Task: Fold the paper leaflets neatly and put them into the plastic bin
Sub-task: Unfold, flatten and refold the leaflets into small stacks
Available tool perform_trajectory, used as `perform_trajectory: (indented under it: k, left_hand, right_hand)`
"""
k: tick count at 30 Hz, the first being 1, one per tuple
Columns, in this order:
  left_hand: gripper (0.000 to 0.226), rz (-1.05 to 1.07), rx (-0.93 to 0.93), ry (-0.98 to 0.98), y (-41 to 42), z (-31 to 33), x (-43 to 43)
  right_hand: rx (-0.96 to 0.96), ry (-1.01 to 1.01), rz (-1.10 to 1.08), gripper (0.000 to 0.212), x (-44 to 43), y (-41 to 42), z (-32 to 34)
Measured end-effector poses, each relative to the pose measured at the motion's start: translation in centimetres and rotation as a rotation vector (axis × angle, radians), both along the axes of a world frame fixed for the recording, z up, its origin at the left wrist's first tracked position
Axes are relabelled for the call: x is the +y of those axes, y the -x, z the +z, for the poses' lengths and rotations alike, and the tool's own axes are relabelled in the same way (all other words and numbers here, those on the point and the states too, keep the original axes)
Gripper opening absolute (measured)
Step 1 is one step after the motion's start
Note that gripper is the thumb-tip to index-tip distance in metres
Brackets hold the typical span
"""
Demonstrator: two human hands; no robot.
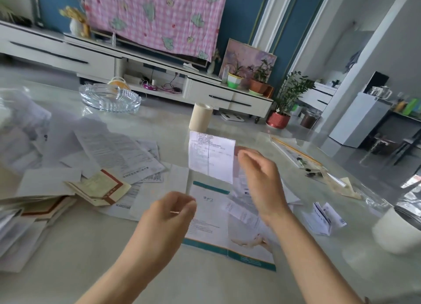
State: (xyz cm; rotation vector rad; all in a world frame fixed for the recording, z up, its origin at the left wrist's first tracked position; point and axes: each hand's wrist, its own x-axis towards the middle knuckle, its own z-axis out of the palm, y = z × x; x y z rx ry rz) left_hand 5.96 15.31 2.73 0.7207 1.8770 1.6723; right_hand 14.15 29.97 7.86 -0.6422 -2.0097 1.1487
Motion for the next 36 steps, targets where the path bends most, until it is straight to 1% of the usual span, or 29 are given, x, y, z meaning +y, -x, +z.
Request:
perform_trajectory:
  k: [1,2,4,5,6,7,8,9,10,11,12,14,15,18,19,21,22,23,25,26,29,31,32,34,36]
  left_hand:
    - [0.012,0.031,-0.038,-0.029,0.2,0.3,-0.1]
    - [0.028,0.057,-0.078,-0.053,0.5,0.4,-0.3]
    - [0.066,0.066,-0.136,-0.08,0.9,0.9,-0.8]
    - [0.078,0.039,-0.159,-0.088,0.9,1.2,-1.1]
    - [0.082,-0.004,-0.194,-0.103,0.9,1.4,-1.2]
    - [0.075,-0.056,-0.241,-0.125,0.8,1.5,-1.3]
    - [0.059,-0.108,-0.291,-0.141,0.6,1.5,-1.2]
    - [0.04,-0.145,-0.33,-0.154,0.2,1.7,-1.2]
    - [0.026,-0.161,-0.346,-0.161,-0.2,1.8,-1.2]
    - [0.018,-0.163,-0.344,-0.167,-0.6,1.7,-1.1]
    - [0.014,-0.166,-0.328,-0.167,-0.9,1.6,-1.1]
    - [0.016,-0.185,-0.245,-0.135,-1.6,1.6,-1.2]
    - [0.017,-0.203,-0.199,-0.115,-1.9,1.5,-1.3]
    - [0.01,-0.258,-0.151,-0.099,-2.7,1.4,-1.4]
    - [0.01,-0.249,-0.142,-0.098,-2.8,1.2,-1.4]
    - [0.01,-0.166,-0.122,-0.1,-2.9,0.9,-1.3]
    - [0.011,-0.109,-0.128,-0.111,-2.8,0.8,-1.3]
    - [0.011,-0.062,-0.148,-0.124,-2.8,0.8,-1.3]
    - [0.011,-0.021,-0.187,-0.138,-2.9,0.8,-1.3]
    - [0.012,-0.023,-0.191,-0.133,-2.9,0.7,-1.3]
    - [0.016,-0.033,-0.194,-0.111,-2.9,0.5,-1.3]
    - [0.023,-0.05,-0.263,-0.099,-2.9,0.7,-1.3]
    - [0.028,-0.068,-0.328,-0.103,-2.9,0.8,-1.3]
    - [0.036,-0.134,-0.438,-0.091,-2.8,1.0,-1.3]
    - [0.042,-0.234,-0.459,-0.036,-2.8,0.8,-1.3]
  right_hand:
    - [0.055,0.095,0.016,0.026,-0.8,-0.8,0.6]
    - [0.083,0.198,0.028,0.027,-1.6,-1.6,1.0]
    - [0.086,0.387,0.046,0.038,-2.9,-3.4,1.3]
    - [0.072,0.462,0.034,0.043,-3.3,-4.2,1.0]
    - [0.056,0.523,0.005,0.046,-3.6,-4.8,0.5]
    - [0.036,0.536,-0.03,0.045,-3.9,-5.4,-0.1]
    - [0.018,0.518,-0.062,0.039,-4.2,-5.7,-0.6]
    - [0.008,0.492,-0.09,0.027,-4.5,-6.0,-1.1]
    - [0.006,0.481,-0.11,0.015,-4.9,-6.3,-1.5]
    - [0.005,0.477,-0.127,0.009,-5.1,-6.4,-1.8]
    - [0.008,0.479,-0.141,0.011,-5.3,-6.6,-2.0]
    - [-0.006,0.476,-0.141,0.026,-5.5,-6.9,-2.1]
    - [-0.017,0.47,-0.126,0.029,-5.7,-7.1,-2.1]
    - [-0.032,0.406,-0.099,0.03,-6.0,-7.3,-1.7]
    - [-0.019,0.405,-0.103,0.033,-5.9,-7.4,-1.7]
    - [0.025,0.493,-0.075,0.045,-5.7,-7.5,-1.7]
    - [0.022,0.551,-0.032,0.052,-5.7,-7.5,-1.7]
    - [-0.009,0.603,0.038,0.054,-5.8,-7.4,-1.8]
    - [-0.094,0.672,0.166,0.047,-6.5,-7.3,-2.0]
    - [-0.113,0.69,0.191,0.04,-6.8,-7.3,-2.2]
    - [-0.075,0.705,0.169,0.022,-6.7,-7.2,-2.7]
    - [-0.049,0.701,0.145,0.018,-6.4,-7.3,-2.8]
    - [-0.037,0.685,0.134,0.021,-6.3,-7.3,-2.9]
    - [-0.022,0.605,0.096,0.038,-6.2,-7.3,-3.1]
    - [-0.039,0.435,0.016,0.052,-6.4,-7.1,-3.4]
